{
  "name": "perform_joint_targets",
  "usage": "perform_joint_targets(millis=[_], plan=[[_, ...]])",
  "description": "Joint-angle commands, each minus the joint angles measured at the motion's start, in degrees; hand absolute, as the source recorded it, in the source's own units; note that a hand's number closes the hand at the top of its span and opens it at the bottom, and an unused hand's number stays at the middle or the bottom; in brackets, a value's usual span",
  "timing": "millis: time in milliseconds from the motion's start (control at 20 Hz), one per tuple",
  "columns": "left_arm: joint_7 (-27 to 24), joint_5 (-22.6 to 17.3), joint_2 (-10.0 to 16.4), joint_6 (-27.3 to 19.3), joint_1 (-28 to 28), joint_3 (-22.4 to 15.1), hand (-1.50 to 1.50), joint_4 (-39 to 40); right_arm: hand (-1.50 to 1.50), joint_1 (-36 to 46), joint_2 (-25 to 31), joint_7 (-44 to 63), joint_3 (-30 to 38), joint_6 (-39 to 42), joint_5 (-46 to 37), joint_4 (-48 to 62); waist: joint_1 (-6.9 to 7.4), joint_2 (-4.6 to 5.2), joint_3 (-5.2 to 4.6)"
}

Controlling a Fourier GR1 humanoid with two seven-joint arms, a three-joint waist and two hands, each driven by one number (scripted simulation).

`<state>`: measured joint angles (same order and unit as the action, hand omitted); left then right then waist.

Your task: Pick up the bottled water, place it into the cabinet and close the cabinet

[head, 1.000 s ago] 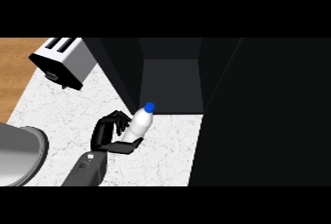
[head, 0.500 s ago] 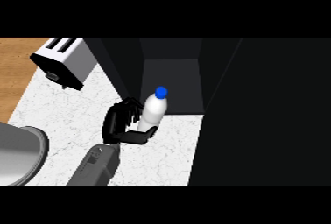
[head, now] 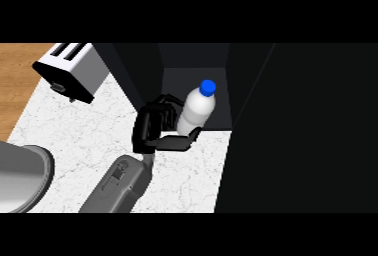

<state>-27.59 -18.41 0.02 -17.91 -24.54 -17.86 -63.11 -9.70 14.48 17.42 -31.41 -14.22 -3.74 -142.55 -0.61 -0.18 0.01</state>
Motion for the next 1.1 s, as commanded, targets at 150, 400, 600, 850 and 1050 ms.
perform_joint_targets(millis=[150,400,600,850,1050], plan=[[4.2,-4.4,0.0,-6.6,-12.7,-1.5,1.5,7.8,-1.5,-3.9,2.1,0.5,1.2,1.5,0.7,-6.3,-0.7,0.22,0.0],[5.2,-8.2,0.0,-14.8,-15.0,-7.4,1.5,8.9,-1.5,-2.4,1.1,-1.4,5.0,2.0,3.4,-2.5,-0.58,0.27,0.0],[2.9,-11.0,0.0,-11.1,-18.0,-3.6,1.5,18.1,-1.5,-0.3,1.4,3.1,4.3,1.6,2.5,-6.4,-0.79,0.41,-0.05],[2.2,-14.5,0.0,-12.6,-26.0,-0.3,1.5,28.1,-1.5,-5.6,1.6,-4.1,3.8,3.1,4.2,-3.3,-1.54,0.55,0.0],[-2.4,-15.0,0.0,-17.3,-27.8,-3.0,1.5,32.4,-1.5,-4.3,0.4,-3.4,1.6,1.8,1.8,-2.6,-2.09,0.67,-0.04]])
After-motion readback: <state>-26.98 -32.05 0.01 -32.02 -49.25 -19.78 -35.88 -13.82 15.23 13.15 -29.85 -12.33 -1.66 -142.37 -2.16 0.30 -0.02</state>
